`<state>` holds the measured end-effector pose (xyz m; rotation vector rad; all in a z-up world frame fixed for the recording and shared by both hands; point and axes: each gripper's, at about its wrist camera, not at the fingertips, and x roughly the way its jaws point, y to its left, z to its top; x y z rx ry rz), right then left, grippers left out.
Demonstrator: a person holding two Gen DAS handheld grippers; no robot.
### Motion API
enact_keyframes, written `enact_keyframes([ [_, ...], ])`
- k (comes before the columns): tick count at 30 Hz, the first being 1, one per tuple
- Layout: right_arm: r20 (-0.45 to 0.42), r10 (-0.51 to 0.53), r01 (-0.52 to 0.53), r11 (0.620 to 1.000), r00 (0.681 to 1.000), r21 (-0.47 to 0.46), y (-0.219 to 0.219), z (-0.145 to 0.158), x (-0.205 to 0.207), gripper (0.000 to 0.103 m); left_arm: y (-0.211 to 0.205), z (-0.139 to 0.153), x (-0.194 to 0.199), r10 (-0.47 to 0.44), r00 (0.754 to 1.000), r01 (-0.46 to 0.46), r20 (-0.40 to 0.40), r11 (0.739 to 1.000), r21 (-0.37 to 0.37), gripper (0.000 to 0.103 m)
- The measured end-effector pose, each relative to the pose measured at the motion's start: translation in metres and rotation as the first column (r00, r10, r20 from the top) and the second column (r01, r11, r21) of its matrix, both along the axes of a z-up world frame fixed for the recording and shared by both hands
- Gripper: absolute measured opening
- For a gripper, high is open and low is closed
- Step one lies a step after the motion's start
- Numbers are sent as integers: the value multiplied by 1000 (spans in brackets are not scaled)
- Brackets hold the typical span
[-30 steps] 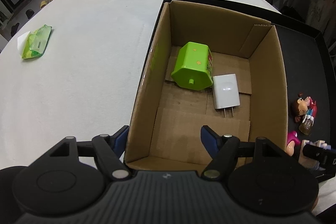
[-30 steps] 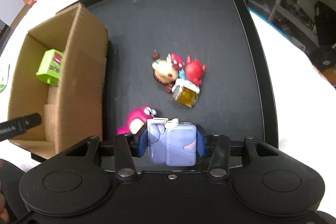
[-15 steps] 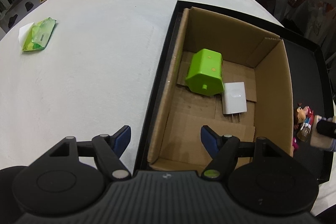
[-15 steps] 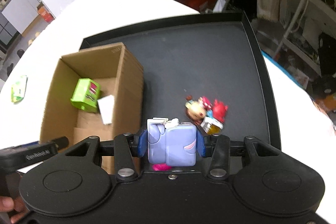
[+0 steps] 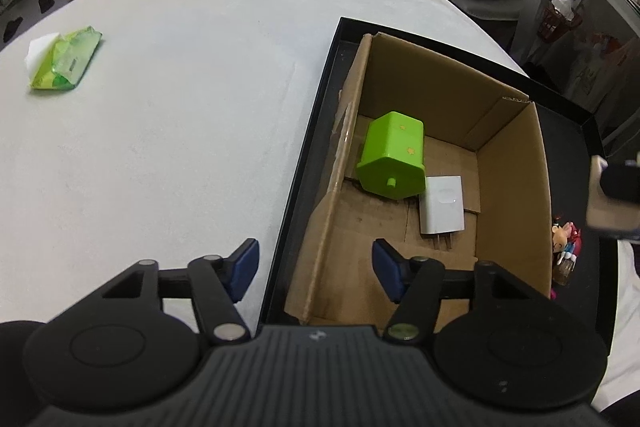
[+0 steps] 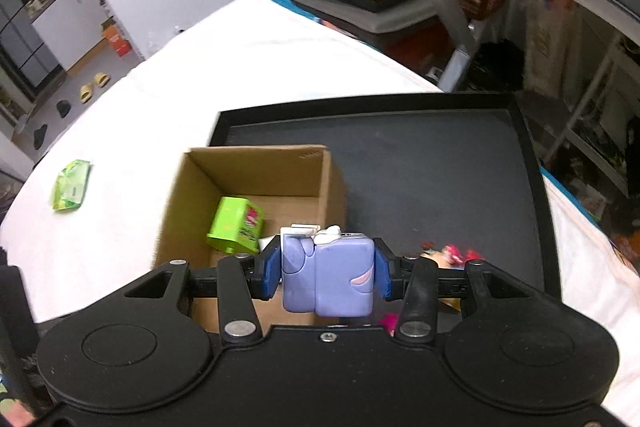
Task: Organize rigid objects
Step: 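Lift the lavender cube with the right gripper and release it in the box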
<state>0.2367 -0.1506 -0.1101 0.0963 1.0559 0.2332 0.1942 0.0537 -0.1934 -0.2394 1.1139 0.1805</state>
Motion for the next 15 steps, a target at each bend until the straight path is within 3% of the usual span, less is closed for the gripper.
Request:
enact_keyframes([
  [5,6,32,-32,999,999,-3,23,3,6,44,7,-7,0,1,1000,-1,-7,999,-34,46],
  [12,-1,53,-53,997,999,-52,45,-9,16,44,17,-14,2,3,1000,-4,-13,997,-81,15],
  [15,0,54,-53,996,999,-71,53,-12,22,44,16,-15,1,1,1000,-1,-8,997,-75,14],
])
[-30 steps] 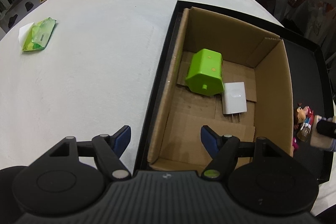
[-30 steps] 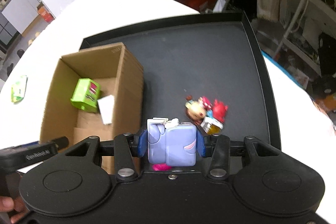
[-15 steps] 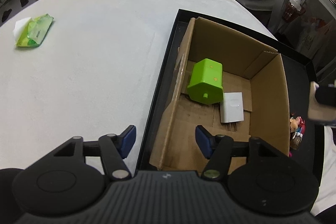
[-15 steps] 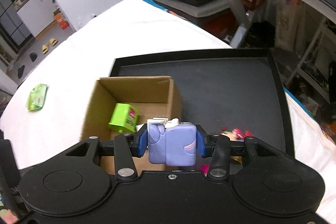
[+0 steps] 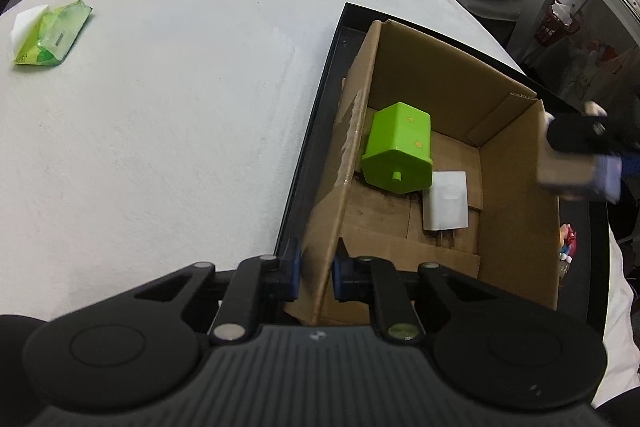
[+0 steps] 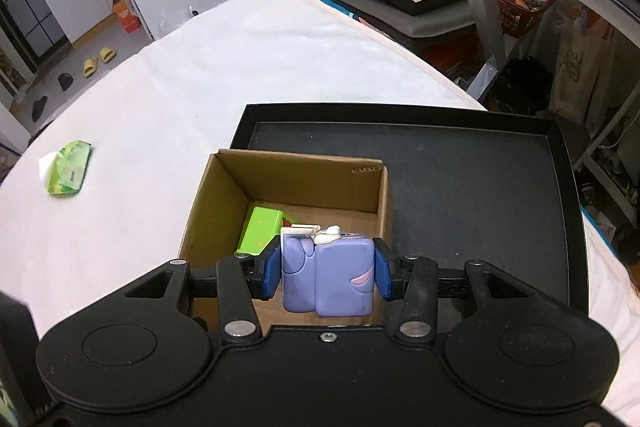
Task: Organize rigid objects
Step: 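Lift the lavender cube with the right gripper and release it in the box, then move the right gripper back toward the figurines on the tray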
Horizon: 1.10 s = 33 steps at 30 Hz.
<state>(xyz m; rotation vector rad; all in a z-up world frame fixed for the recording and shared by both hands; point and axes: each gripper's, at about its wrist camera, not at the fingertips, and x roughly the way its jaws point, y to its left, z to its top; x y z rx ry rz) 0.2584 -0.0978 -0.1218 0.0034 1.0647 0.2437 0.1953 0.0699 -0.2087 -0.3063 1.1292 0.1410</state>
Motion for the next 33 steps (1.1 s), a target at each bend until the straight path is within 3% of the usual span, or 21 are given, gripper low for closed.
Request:
enact_keyframes([
  [11,102,-3,11,997,995,-81,15,10,17,47,8,0,1,-12,1000,11,-2,999,-37,15],
  [33,53,-93,96,993,994,-62,-27,4,-4,66,2,10,1,-15,1000,15,-8,1000,-4,17],
])
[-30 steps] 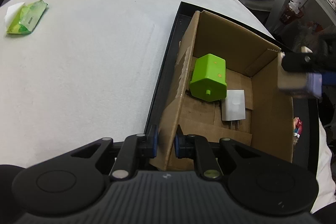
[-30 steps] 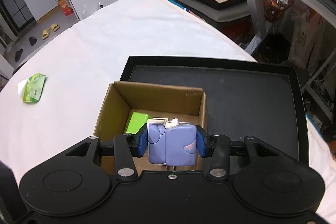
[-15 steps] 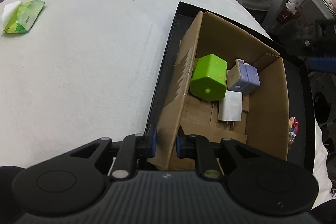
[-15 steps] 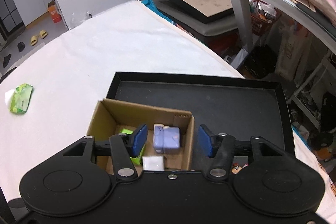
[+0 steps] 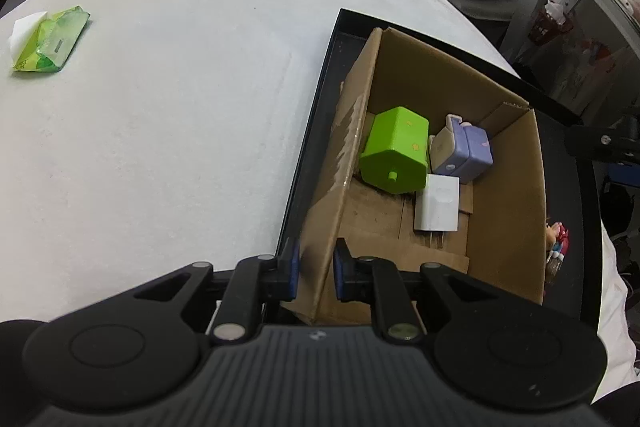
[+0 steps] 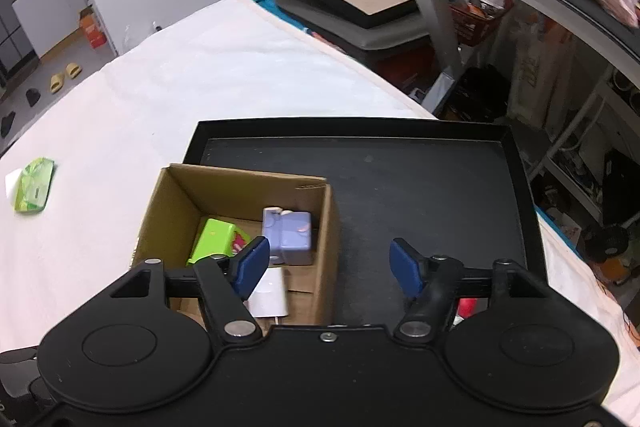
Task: Organize rigid objects
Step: 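Move the right gripper back toward the figurines on the tray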
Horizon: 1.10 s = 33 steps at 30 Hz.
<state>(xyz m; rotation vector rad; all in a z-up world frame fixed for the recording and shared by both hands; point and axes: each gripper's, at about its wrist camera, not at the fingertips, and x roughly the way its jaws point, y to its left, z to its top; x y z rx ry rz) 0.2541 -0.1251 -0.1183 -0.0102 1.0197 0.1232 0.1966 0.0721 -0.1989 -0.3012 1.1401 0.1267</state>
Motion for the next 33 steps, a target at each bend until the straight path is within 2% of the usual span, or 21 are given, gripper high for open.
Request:
enact_keyframes([
  [3,-6,-20,20,1000,1000,14,-13,-2,-1,66,-2,2,3,-4,1000,4,-3,1000,10,19],
  [10,-32,-68,69,997,997,18,-42,-15,-4,66,-7,3,6,7,1000,-7,-16,1000,29,44],
  [13,-45,-87,87,996,995,10,-54,-22,-5,66,-13,5,6,-14,1000,14,-9,999,49,49],
  [22,-103,-145,150,988,984,41,-90,-48,-8,66,-24,5,10,-7,1000,9,-23,995,96,53],
  [33,-173,-173,181,983,970,29,-118,-87,-8,66,-36,3,16,1,999,6,-49,988,152,54],
])
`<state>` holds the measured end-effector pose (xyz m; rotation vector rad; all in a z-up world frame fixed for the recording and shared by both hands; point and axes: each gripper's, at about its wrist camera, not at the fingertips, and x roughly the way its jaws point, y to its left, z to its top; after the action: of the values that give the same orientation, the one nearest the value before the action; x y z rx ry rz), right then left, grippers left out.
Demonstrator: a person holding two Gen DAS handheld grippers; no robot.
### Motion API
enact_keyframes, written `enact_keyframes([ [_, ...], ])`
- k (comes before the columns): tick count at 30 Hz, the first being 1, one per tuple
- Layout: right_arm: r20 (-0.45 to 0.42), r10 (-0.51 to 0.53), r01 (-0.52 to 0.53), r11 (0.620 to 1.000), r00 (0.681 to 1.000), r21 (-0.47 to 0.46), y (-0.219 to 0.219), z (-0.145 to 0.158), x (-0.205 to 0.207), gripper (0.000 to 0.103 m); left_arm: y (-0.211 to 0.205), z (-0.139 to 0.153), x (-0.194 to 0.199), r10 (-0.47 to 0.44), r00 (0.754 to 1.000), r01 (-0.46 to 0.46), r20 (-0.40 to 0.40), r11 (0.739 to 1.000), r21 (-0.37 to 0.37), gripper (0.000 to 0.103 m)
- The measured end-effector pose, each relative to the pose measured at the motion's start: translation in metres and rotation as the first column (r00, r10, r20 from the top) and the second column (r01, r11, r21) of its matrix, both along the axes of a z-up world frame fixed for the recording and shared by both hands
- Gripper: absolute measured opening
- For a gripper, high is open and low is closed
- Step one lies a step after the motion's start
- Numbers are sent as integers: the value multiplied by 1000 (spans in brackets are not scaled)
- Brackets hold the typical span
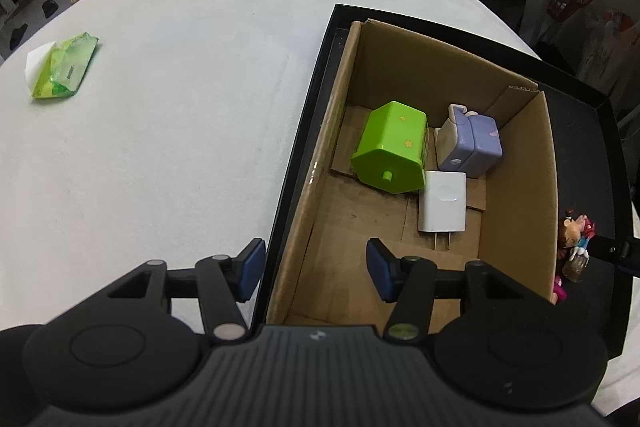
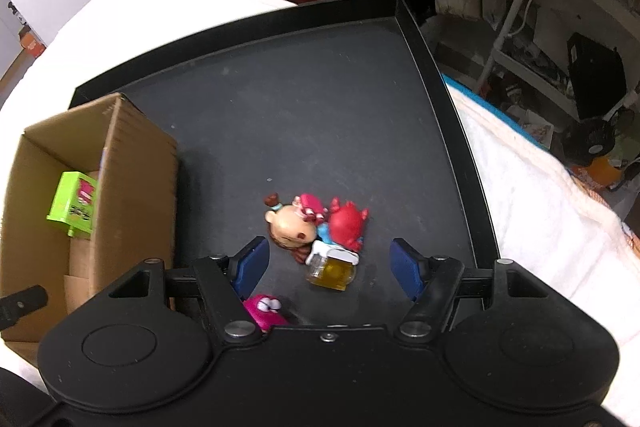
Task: Organize rigid objects
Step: 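Move the right gripper back toward the figurines on the tray, then close the right gripper on the red crab figure with honey jar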
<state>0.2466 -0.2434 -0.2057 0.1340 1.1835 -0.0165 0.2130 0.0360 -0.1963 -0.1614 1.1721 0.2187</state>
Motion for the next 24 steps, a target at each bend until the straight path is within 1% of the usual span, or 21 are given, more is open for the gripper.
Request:
enact_keyframes([
  [8,-11,-9,10,998,1000,57,-11,-21,1,66,-16,-5,7,-20,999,22,-26,998,57,55],
  [11,-35,-17,20,997,999,73,-14,-32,3,66,-23,-7,8,-24,999,27,-25,994,106,55],
  [13,-33,-15,18,997,999,71,-15,-36,5,66,-28,-8,10,-42,999,45,-26,988,145,55],
  [16,-52,-35,40,994,998,99,-20,-44,8,66,-31,-10,12,-41,998,47,-38,985,166,56],
  [20,-8,5,-5,999,1000,44,-13,-46,9,65,-37,-11,14,-38,998,47,-50,981,190,59],
  [22,14,20,-20,1000,1000,24,-9,-46,9,61,-39,-12,14,-39,998,49,-53,979,199,61],
  [23,20,23,-24,1000,1000,14,-8,-46,9,56,-40,-12,14,-39,998,50,-54,978,205,61],
  [24,28,28,-28,1000,999,-7,-7,-45,8,43,-41,-13,14,-40,998,50,-55,976,211,61],
])
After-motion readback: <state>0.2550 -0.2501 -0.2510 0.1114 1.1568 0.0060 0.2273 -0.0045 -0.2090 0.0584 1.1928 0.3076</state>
